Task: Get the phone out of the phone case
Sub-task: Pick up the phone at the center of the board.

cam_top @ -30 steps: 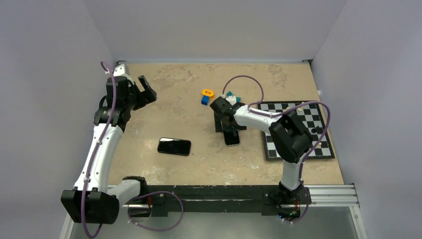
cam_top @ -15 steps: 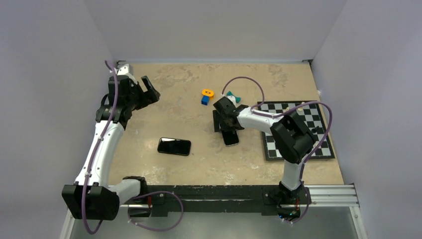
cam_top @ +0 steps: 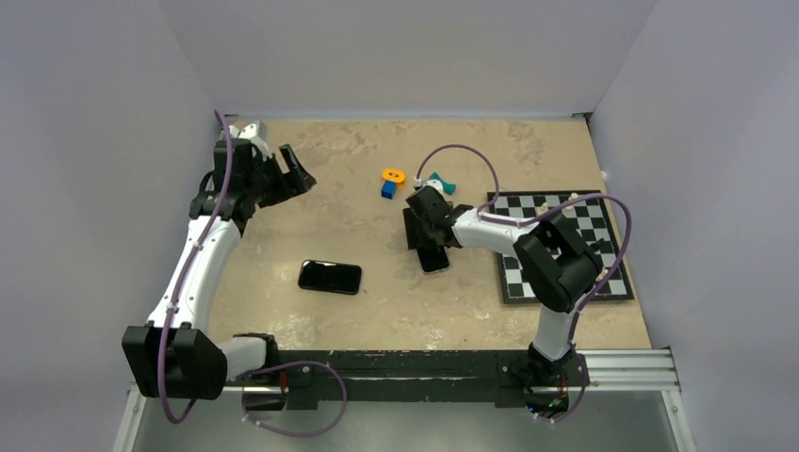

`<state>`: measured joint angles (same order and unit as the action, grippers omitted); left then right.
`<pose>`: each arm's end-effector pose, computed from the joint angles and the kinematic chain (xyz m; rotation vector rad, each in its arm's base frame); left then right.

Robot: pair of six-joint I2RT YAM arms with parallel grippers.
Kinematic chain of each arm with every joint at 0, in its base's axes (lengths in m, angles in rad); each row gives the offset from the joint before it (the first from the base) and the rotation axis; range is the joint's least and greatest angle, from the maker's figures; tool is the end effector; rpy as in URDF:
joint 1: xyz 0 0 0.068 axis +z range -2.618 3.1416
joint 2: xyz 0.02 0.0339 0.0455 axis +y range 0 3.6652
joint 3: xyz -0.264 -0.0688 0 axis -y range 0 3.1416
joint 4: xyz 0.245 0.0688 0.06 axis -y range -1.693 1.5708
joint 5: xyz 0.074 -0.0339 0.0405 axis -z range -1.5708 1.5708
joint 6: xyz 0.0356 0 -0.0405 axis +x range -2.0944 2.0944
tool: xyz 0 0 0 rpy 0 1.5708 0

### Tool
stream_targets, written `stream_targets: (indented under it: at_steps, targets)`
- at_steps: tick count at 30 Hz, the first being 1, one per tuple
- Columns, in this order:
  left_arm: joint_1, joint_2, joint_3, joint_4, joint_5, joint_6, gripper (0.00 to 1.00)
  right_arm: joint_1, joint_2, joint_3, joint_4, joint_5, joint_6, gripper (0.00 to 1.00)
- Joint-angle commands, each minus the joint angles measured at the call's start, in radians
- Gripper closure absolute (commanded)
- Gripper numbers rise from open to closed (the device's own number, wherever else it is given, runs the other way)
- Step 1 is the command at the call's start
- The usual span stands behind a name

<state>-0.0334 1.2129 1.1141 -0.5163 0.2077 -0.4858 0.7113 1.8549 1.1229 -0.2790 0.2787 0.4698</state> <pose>0.2657 -0.0162 0.3335 -0.3803 2.1857 -0.5177 0.2896 0.2366 0.1561 -0.2031 2.5183 0.1099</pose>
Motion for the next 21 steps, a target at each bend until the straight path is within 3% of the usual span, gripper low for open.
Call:
stream_targets:
  at_steps: [1,5,11,21]
  targets:
    - [-0.01,0.0,-0.012,0.068,0.091,0.01,0.15,0.002,0.054,-0.08,0.068,-0.095,0.005,0.71]
    - [-0.019,0.029,-0.017,0.09,0.16,-0.013,0.13,0.002,0.028,-0.084,0.11,-0.112,0.012,1.0]
    - [-0.021,0.069,-0.022,0.122,0.258,-0.063,0.13,0.001,-0.055,-0.141,0.264,-0.17,0.045,1.0]
    - [-0.038,0.162,-0.06,0.219,0.412,-0.159,0.22,0.001,-0.173,-0.206,0.497,-0.23,0.121,1.0]
